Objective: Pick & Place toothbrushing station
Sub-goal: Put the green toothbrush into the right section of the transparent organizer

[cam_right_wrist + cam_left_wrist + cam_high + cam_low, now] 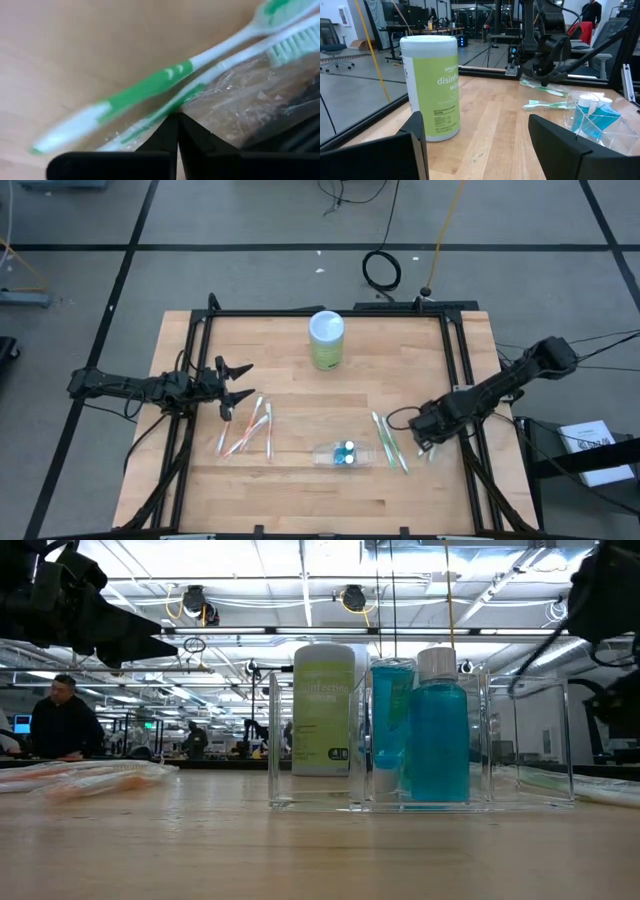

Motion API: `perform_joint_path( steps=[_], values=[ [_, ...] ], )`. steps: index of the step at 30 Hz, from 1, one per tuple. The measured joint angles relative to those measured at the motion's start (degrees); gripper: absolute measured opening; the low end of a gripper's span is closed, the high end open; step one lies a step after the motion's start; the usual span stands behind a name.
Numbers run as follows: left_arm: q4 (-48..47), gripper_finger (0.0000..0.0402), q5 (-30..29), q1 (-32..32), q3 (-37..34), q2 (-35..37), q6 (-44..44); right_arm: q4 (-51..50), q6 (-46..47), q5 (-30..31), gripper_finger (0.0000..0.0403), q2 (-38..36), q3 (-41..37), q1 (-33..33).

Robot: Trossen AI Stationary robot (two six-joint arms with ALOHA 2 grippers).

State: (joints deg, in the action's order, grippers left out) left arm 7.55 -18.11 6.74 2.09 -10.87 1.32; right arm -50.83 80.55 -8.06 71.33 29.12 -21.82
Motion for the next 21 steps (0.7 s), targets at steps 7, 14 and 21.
perform_joint_path(
  steps=[7,14,21],
  values=[
    [0.0,0.0225,0.0,0.0,0.0,0.0,0.0,4.2,-4.5,8.6,0.0001,-0.2,0.9,2.1],
    [0.0,0.0225,0.0,0.0,0.0,0.0,0.0,8.3,-12.4,20.0,0.0001,-0.1,2.5,3.9],
    [0.0,0.0225,0.0,0.0,0.0,0.0,0.0,0.8,-17.5,30.0,0.0,-2.6,8.3,5.1]
  ],
)
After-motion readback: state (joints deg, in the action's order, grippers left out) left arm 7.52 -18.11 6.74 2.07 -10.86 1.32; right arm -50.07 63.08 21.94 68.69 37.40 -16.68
